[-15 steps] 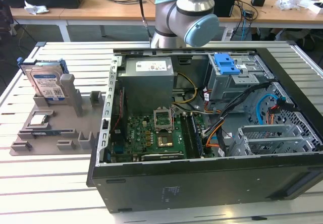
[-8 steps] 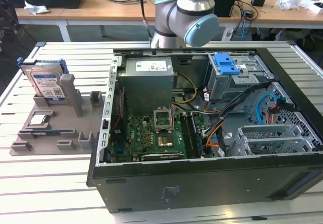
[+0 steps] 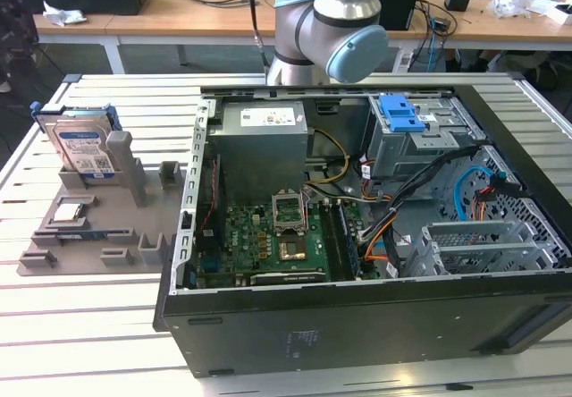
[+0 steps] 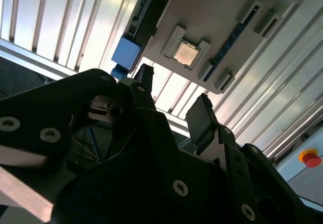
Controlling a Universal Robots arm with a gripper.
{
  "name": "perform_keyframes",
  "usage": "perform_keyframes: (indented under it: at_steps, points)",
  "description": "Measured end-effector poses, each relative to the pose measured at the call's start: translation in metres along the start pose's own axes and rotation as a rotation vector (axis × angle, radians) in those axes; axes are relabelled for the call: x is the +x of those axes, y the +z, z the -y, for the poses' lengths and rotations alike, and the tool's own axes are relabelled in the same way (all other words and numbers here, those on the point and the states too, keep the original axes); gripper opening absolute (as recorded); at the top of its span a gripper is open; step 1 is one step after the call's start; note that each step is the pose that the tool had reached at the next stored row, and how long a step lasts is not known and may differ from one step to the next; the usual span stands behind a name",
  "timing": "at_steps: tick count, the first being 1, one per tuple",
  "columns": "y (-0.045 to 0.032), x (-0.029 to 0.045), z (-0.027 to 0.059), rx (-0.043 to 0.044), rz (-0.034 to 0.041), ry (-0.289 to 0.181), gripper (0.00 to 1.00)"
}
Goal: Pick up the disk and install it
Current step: 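Pick up the disk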
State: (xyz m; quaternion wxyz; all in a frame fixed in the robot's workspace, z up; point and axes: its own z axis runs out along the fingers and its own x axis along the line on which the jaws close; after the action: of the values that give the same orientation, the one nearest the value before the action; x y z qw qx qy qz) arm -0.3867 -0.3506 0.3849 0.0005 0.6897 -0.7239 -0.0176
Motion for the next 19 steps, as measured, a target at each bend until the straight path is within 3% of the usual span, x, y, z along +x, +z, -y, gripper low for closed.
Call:
perform_keyframes:
  at_steps: [19]
  points:
    - [0.0038, -0.0033, 0.0117, 0.0000, 0.0000, 0.000, 0.54]
